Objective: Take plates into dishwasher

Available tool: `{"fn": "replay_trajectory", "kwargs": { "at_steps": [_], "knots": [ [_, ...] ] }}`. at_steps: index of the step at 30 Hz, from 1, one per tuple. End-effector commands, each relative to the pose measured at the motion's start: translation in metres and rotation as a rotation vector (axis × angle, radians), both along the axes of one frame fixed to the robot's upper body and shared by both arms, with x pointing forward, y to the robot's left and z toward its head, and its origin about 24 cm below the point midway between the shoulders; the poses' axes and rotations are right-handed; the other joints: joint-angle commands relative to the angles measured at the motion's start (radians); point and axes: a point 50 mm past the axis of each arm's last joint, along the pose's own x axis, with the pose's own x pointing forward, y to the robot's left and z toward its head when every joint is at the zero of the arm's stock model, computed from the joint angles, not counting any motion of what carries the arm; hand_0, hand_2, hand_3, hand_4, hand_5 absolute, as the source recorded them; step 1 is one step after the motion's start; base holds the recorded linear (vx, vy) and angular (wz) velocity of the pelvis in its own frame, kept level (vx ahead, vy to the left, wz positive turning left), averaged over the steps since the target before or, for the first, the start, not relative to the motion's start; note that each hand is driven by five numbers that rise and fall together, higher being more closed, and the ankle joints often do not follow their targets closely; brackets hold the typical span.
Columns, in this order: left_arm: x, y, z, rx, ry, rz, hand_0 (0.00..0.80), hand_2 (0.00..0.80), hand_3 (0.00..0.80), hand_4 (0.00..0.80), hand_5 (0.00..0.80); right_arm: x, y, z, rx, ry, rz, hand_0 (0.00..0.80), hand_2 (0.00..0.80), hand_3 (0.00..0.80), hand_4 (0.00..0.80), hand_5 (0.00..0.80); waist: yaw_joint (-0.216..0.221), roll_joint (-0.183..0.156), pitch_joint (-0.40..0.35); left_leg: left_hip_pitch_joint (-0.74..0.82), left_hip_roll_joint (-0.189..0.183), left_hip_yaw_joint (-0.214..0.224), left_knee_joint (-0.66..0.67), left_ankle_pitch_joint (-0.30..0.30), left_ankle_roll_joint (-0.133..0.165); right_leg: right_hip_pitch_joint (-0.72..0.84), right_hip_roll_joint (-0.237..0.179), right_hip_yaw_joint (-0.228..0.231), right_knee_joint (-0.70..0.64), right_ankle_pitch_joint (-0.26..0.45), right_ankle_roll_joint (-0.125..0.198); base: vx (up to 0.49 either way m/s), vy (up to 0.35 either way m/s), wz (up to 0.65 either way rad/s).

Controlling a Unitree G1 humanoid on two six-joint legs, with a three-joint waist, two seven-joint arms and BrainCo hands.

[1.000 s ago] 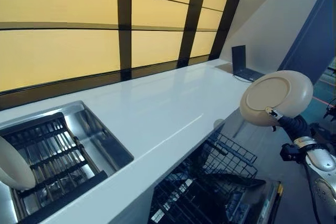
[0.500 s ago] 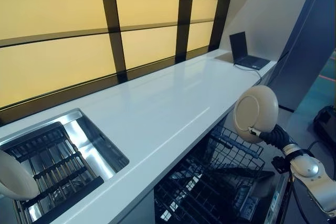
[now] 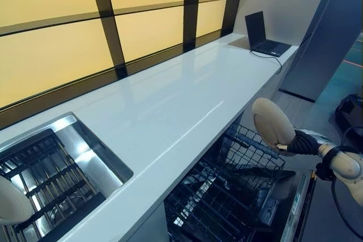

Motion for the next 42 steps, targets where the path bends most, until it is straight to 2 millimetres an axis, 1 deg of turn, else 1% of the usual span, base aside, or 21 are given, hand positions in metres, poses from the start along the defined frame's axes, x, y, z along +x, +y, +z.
{"fn": "replay_trajectory", "kwargs": {
  "at_steps": [1, 4, 5, 7, 8, 14, 20, 26, 31, 36, 42],
  "knots": [
    [0.049, 0.026, 0.025, 0.075, -0.134, -0.014, 0.0, 0.0, 0.0, 0.0, 0.0, 0.0, 0.02, 0.011, -0.093, 0.112, 0.157, 0.8, 0.8, 0.8, 0.8, 0.8, 0.006, -0.084, -0.005, -0.005, -0.021, -0.008, 0.008, -0.038, 0.017, -0.044, 0.028, 0.024, 0.043, 0.004, 0.019, -0.033, 0.025, -0.02],
    [0.052, 0.029, 0.027, 0.081, -0.139, -0.015, 0.0, 0.0, 0.0, 0.0, 0.0, -0.002, 0.019, 0.0, -0.08, 0.222, 0.159, 0.8, 0.8, 0.8, 0.8, 0.8, 0.004, -0.089, 0.003, -0.003, -0.02, -0.003, 0.008, -0.036, 0.014, -0.047, 0.026, 0.019, 0.042, 0.008, 0.02, -0.01, 0.009, -0.01],
    [0.053, 0.031, 0.028, 0.084, -0.138, -0.016, 0.0, 0.0, 0.0, 0.0, 0.0, -0.003, 0.017, -0.008, -0.061, 0.286, 0.155, 0.8, 0.8, 0.8, 0.8, 0.8, 0.001, -0.092, 0.006, 0.001, -0.018, 0.001, 0.006, -0.035, 0.011, -0.046, 0.023, 0.014, 0.041, 0.011, 0.022, 0.0, 0.0, 0.0],
    [0.051, 0.033, 0.028, 0.086, -0.132, -0.014, 0.0, 0.0, 0.0, 0.0, 0.0, -0.005, 0.016, -0.016, -0.043, 0.332, 0.162, 0.8, 0.8, 0.8, 0.8, 0.8, -0.001, -0.094, 0.006, 0.005, -0.017, 0.005, 0.005, -0.035, 0.009, -0.043, 0.022, 0.011, 0.039, 0.011, 0.023, 0.0, 0.0, 0.0],
    [0.05, 0.034, 0.028, 0.09, -0.127, -0.013, 0.0, 0.0, 0.0, 0.0, 0.0, -0.007, 0.017, -0.023, -0.024, 0.385, 0.173, 0.8, 0.8, 0.8, 0.8, 0.8, -0.003, -0.098, 0.005, 0.008, -0.017, 0.009, 0.005, -0.035, 0.009, -0.041, 0.021, 0.009, 0.037, 0.012, 0.024, 0.0, 0.0, 0.0],
    [0.054, 0.037, 0.03, 0.094, -0.128, -0.023, 0.0, 0.0, 0.0, 0.0, 0.0, -0.012, 0.018, -0.047, -0.038, 0.503, 0.189, 0.8, 0.8, 0.8, 0.8, 0.8, -0.007, -0.101, 0.014, 0.014, -0.013, 0.022, 0.005, -0.035, 0.007, -0.036, 0.016, 0.003, 0.03, 0.017, 0.027, 0.0, 0.0, 0.0],
    [0.056, 0.037, 0.031, 0.09, -0.124, -0.036, 0.0, 0.0, 0.0, 0.0, 0.0, -0.012, 0.019, -0.054, -0.028, 0.544, 0.19, 0.8, 0.8, 0.8, 0.8, 0.8, -0.015, -0.097, 0.02, 0.017, -0.011, 0.034, 0.002, -0.034, 0.001, -0.036, 0.013, 0.004, 0.022, 0.023, 0.03, 0.005, 0.005, -0.06],
    [0.051, 0.034, 0.027, 0.083, -0.108, -0.047, 0.0, 0.0, 0.0, 0.0, 0.0, -0.013, 0.024, -0.06, 0.002, 0.565, 0.218, 0.8, 0.8, 0.8, 0.8, 0.8, -0.022, -0.088, 0.022, 0.017, -0.011, 0.042, -0.004, -0.032, -0.004, -0.038, 0.009, 0.003, 0.011, 0.031, 0.036, 0.001, 0.003, -0.06],
    [0.054, 0.031, 0.028, 0.076, -0.116, -0.053, 0.0, 0.0, 0.0, 0.0, 0.0, -0.012, 0.034, -0.061, 0.023, 0.583, 0.282, 0.8, 0.8, 0.8, 0.8, 0.8, -0.025, -0.083, 0.027, 0.016, -0.009, 0.049, -0.004, -0.033, -0.007, -0.041, 0.007, 0.001, 0.005, 0.036, 0.038, -0.011, 0.007, -0.04],
    [0.053, 0.028, 0.027, 0.066, -0.113, -0.065, 0.0, 0.0, 0.0, 0.0, 0.0, -0.015, 0.049, -0.057, 0.037, 0.593, 0.362, 0.8, 0.8, 0.8, 0.8, 0.8, -0.025, -0.08, 0.02, 0.019, -0.011, 0.053, -0.004, -0.035, -0.008, -0.037, 0.006, -0.001, 0.001, 0.036, 0.038, 0.006, 0.009, -0.09],
    [0.055, 0.025, 0.026, 0.065, -0.103, -0.078, 0.0, 0.0, 0.0, 0.0, 0.0, -0.014, 0.064, -0.049, 0.002, 0.54, 0.433, 0.8, 0.8, 0.8, 0.8, 0.8, -0.021, -0.081, 0.012, 0.022, -0.009, 0.056, -0.004, -0.037, -0.009, -0.036, 0.004, -0.007, 0.0, 0.037, 0.039, 0.0, 0.0, 0.0]
  ]
}}
